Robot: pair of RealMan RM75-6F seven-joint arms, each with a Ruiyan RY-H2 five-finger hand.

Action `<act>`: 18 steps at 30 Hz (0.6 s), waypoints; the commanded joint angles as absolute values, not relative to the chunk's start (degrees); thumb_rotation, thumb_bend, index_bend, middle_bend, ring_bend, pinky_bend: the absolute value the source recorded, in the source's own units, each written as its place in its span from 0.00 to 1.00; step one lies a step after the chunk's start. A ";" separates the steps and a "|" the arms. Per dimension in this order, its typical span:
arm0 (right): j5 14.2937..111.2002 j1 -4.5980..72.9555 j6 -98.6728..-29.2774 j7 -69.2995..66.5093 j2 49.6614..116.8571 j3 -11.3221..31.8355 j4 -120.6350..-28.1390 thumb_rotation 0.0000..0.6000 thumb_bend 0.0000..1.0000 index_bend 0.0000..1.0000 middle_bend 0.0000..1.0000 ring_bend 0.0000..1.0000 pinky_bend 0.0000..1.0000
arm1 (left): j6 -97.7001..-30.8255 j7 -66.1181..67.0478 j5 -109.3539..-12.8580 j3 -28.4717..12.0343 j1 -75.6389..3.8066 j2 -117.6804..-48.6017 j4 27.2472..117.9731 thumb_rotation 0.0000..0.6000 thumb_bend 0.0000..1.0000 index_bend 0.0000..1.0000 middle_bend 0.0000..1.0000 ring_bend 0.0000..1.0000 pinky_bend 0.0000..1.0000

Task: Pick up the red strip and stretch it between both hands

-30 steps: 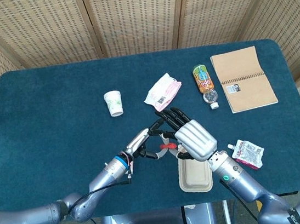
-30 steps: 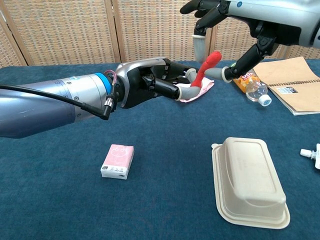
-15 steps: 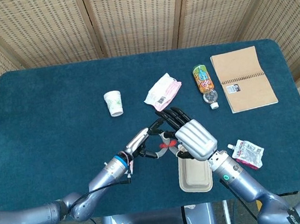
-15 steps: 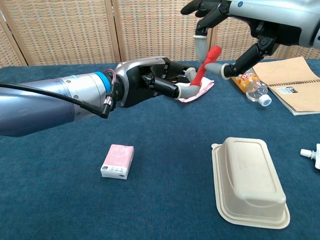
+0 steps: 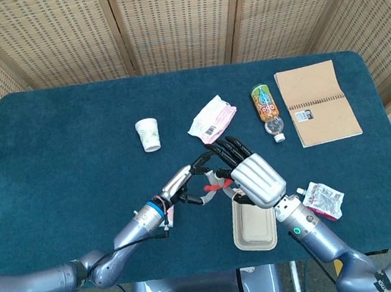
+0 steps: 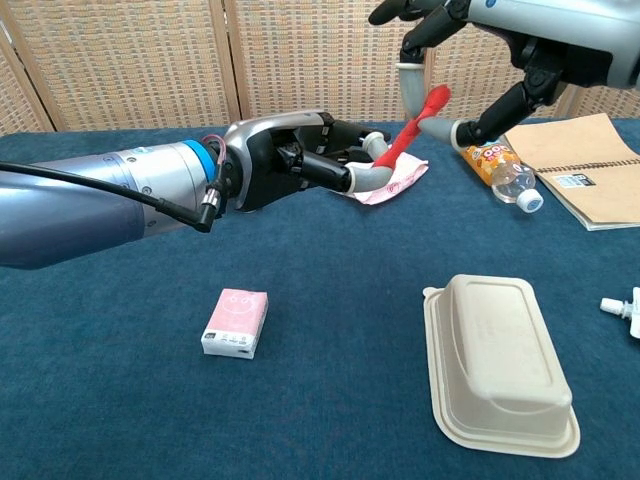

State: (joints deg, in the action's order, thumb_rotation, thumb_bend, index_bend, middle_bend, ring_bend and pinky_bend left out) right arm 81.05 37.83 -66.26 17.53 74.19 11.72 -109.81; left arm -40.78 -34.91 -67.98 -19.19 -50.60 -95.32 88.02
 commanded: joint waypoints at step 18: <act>84.55 35.93 -71.53 21.42 74.50 11.77 -104.31 1.00 0.73 0.73 0.17 0.00 0.00 | -41.18 -37.84 -68.54 -18.89 -47.13 -88.93 86.20 1.00 0.54 0.76 0.00 0.00 0.00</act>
